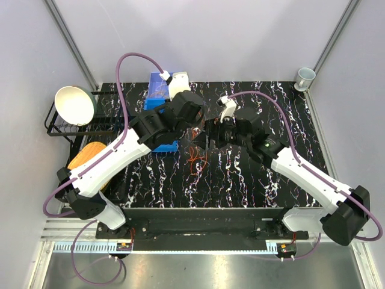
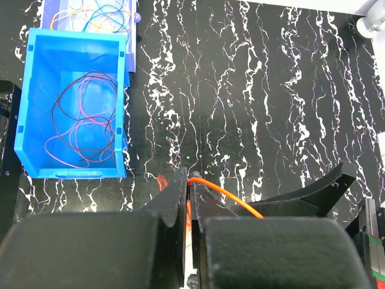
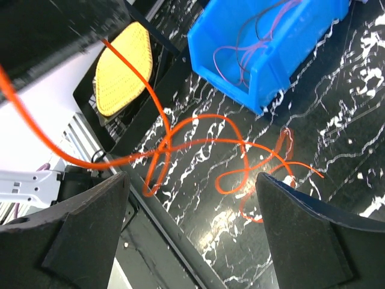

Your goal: Untangle the cables

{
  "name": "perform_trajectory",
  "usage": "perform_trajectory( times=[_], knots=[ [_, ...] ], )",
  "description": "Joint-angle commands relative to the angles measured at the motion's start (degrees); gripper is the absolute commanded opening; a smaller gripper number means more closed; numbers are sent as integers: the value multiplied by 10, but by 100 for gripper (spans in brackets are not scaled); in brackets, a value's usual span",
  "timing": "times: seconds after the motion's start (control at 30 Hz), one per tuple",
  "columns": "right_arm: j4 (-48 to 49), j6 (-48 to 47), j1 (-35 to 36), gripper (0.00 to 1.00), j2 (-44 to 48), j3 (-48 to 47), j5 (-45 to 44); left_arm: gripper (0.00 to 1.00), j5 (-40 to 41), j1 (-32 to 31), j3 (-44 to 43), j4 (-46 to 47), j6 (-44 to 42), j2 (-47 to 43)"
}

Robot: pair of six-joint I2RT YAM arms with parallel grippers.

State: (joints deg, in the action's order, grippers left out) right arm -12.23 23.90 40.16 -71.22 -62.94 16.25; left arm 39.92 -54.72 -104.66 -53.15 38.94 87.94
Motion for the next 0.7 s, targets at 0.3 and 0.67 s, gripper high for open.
perform_trajectory(
  times=[0.3, 0.67],
  knots=[
    [66, -20, 27, 84, -17, -35, -48, 0, -4, 10, -17, 13, 5, -11],
    [89, -25, 34, 54, -31, -38, -68, 0, -14, 11, -13, 17, 6, -15]
  ],
)
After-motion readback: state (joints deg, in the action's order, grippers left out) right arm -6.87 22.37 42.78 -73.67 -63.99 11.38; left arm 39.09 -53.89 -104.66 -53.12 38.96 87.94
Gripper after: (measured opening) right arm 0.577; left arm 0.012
